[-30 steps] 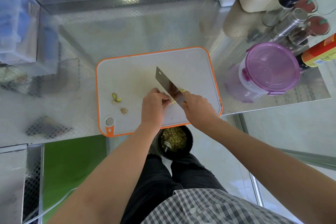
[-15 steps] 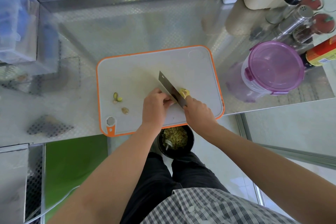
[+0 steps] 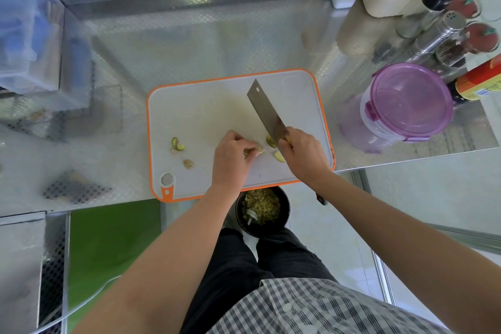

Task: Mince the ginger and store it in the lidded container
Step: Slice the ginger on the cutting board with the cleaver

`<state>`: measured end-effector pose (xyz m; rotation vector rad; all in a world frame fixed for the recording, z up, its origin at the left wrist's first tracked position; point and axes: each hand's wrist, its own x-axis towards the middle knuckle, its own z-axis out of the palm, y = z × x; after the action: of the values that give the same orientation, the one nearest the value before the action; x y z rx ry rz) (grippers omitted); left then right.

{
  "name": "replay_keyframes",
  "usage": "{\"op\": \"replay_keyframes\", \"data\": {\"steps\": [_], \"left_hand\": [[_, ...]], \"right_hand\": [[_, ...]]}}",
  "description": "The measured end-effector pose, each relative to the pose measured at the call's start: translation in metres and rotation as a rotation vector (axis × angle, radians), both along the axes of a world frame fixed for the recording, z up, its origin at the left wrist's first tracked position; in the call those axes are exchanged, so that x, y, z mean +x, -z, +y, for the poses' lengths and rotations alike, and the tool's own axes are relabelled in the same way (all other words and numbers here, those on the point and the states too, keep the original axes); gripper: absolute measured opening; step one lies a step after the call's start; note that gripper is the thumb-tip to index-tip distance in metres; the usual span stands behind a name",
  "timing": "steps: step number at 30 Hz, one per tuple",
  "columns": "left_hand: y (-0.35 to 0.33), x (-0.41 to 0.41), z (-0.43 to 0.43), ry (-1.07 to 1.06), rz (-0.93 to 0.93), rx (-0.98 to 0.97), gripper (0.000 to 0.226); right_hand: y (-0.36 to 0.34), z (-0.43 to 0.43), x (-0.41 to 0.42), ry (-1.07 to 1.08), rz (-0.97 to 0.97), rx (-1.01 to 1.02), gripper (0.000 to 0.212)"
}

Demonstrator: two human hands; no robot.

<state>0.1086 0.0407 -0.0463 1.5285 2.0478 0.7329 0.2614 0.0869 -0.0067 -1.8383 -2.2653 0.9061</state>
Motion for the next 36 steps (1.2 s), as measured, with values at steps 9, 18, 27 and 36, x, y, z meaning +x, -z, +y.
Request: {"op": "replay_keyframes", "data": {"steps": [9, 18, 27, 36], "left_hand": [[-0.001, 0.0, 0.0, 0.007, -0.032, -0.004, 0.009], [0.001, 0.001, 0.0, -0.01, -0.058, 0.012, 0.012], [0.001, 0.003, 0.002, -0.014, -0.017, 0.02, 0.008], [0.003, 0.003, 0.001, -0.022, -0.034, 0.004, 0.008]], "right_hand": [[-0.006, 0.007, 0.005, 0.134, 0.218, -0.024, 0.023], [-0.019, -0.005, 0.007, -0.065, 0.126, -0.048, 0.017], [-0.013, -0.018, -0.003, -0.164, -0.078, -0.026, 0.018], [-0.018, -0.021, -0.008, -0.208, -0.23, -0.06, 0.011]]}}
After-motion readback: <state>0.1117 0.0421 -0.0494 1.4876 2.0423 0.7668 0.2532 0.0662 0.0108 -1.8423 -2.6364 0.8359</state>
